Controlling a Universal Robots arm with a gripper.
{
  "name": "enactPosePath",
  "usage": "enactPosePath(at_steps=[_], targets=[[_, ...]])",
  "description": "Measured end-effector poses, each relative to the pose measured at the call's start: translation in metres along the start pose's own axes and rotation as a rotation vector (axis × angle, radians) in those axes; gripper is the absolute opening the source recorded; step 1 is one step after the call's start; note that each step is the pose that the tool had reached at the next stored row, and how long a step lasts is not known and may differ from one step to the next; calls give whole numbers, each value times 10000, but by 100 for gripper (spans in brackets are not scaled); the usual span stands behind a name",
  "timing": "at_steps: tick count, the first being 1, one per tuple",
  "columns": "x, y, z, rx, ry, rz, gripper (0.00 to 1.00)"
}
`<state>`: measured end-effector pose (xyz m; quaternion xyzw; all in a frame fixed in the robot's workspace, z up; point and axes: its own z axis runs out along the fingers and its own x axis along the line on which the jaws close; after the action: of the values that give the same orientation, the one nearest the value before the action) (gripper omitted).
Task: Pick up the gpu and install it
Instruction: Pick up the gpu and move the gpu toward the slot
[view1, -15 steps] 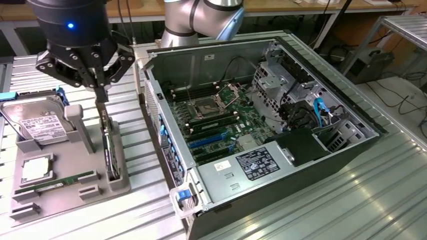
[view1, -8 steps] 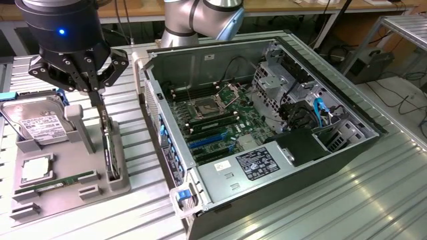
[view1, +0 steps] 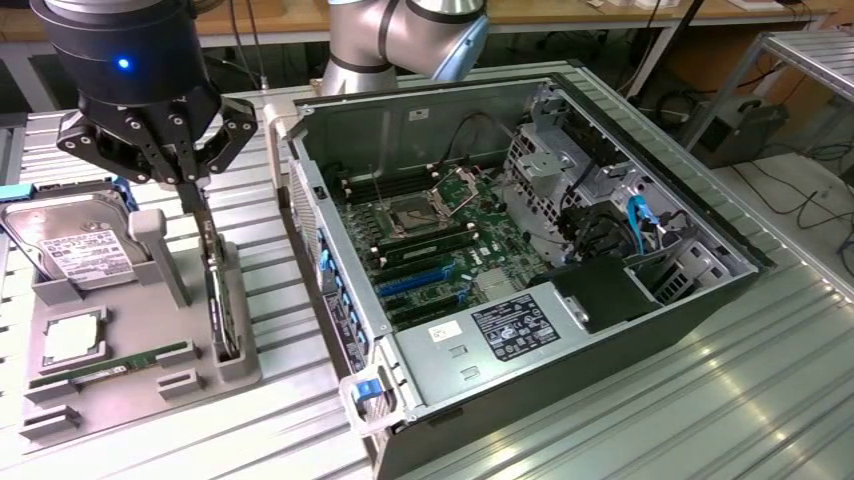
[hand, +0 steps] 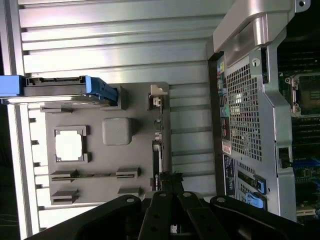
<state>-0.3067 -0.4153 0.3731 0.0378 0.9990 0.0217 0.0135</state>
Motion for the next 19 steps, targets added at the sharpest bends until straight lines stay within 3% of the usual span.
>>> enactPosePath(at_steps=[4, 5, 6, 9, 15, 19], targets=[[0, 0, 0, -1, 0, 0, 17], [0, 0, 0, 0, 0, 0, 30], [0, 0, 0, -1, -1, 0, 30], [1, -1, 18, 0, -2, 0, 48], [5, -5, 108, 1, -1, 0, 48], [5, -5, 113, 2, -1, 0, 48]])
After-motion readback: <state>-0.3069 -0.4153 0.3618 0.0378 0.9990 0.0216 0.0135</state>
